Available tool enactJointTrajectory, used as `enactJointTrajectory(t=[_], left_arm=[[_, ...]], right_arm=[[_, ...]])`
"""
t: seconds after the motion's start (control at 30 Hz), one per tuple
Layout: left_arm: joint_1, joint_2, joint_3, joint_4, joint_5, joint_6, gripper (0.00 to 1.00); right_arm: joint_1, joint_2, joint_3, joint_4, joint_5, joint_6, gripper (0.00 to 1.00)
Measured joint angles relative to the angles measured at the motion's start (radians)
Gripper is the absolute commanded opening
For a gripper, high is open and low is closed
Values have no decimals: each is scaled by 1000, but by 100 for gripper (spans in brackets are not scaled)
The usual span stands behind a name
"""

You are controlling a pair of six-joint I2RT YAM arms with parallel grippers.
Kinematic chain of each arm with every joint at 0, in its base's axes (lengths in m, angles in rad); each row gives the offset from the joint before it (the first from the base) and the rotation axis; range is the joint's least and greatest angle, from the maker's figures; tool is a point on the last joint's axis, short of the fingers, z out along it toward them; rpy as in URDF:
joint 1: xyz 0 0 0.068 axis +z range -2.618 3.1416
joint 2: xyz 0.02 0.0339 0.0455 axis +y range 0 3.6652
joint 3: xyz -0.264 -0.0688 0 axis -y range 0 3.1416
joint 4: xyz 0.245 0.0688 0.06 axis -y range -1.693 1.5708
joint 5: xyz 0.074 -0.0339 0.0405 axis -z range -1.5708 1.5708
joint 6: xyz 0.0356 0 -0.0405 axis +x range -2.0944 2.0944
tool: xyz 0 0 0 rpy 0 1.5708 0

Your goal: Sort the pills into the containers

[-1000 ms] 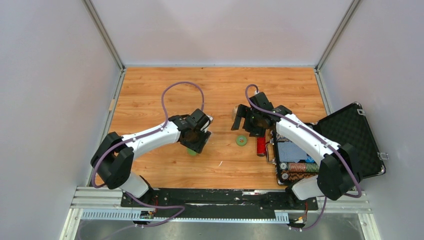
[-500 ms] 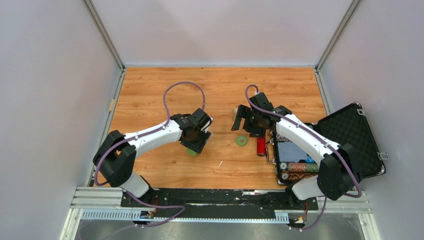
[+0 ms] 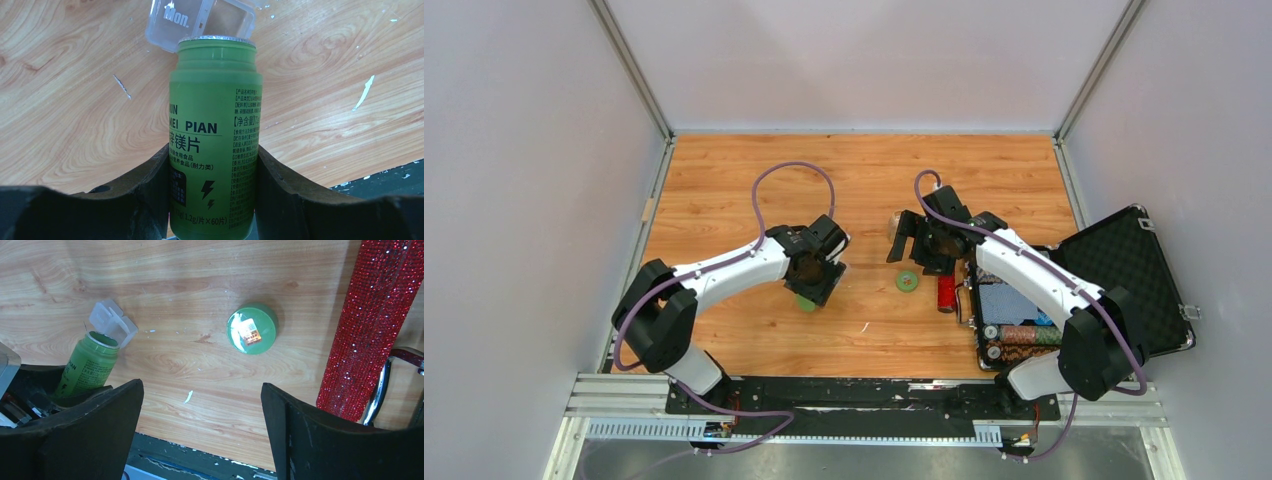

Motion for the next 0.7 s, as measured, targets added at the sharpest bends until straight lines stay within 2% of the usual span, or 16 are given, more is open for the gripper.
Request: enactJointTrajectory(t=[0.7], left_arm=[[-1, 33, 47, -46, 1, 8, 0]], right_arm=[[-1, 0, -2, 0, 0, 0, 89]])
